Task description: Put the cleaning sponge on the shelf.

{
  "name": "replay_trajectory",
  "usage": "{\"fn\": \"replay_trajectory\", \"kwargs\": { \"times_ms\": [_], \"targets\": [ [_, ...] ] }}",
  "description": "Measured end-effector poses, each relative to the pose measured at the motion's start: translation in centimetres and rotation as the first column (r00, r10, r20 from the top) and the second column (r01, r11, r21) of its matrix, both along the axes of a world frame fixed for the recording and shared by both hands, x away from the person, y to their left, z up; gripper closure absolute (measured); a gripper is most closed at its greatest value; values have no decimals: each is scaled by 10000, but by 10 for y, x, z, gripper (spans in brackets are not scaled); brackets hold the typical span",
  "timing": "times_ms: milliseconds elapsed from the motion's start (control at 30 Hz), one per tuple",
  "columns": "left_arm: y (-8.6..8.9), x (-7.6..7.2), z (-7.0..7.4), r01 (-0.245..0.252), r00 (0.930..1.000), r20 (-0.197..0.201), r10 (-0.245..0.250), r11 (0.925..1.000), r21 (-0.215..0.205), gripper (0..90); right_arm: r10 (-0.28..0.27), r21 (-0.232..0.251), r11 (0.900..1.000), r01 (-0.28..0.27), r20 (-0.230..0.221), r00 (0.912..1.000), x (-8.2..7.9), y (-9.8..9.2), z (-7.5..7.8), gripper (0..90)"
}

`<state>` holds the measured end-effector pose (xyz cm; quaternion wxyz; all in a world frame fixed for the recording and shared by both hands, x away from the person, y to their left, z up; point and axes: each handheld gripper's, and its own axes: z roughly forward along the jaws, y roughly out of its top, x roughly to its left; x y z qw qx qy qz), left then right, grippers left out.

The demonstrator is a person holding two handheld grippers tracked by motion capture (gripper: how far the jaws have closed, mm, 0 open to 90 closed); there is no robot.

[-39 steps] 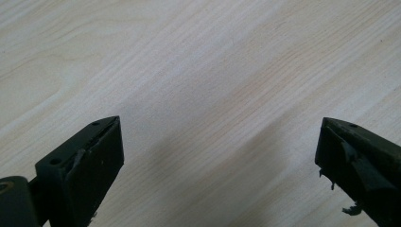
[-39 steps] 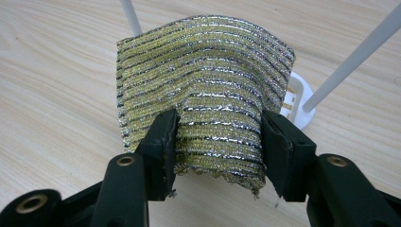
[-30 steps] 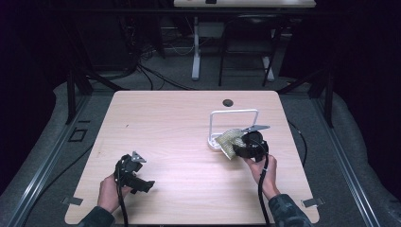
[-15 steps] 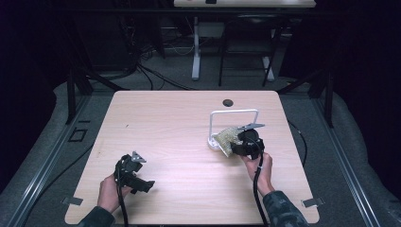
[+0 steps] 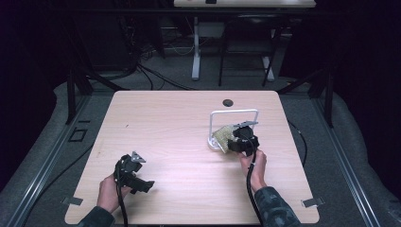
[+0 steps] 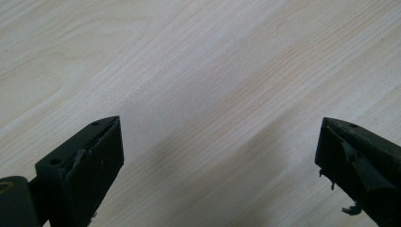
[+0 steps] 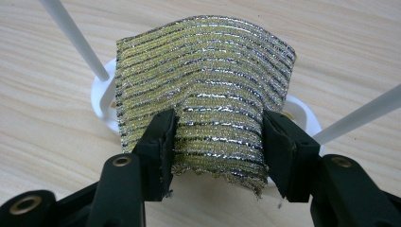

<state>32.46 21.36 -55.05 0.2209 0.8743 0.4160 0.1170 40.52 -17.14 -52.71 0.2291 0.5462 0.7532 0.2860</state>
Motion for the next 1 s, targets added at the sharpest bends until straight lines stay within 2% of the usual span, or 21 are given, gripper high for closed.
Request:
{"fn": "replay_trajectory", "kwargs": {
  "times_ms": [500,633,767,1000],
  "targets": [
    [0,1,-1,65,10000,-42,-65,10000,49,20,-169,-385,9991,170,19,9999,8,6,-5,457],
    [0,1,-1,45,10000,-48,-45,10000,50,20,-197,-365,9991,196,-22,9998,9,8,-8,462],
    [0,1,-1,45,10000,-51,-45,10000,49,20,-165,-446,9989,172,148,9998,10,10,-7,463],
    [0,1,-1,59,10000,-46,-59,10000,74,20,-151,-428,9990,152,26,9999,13,12,-11,441]
  ]
}}
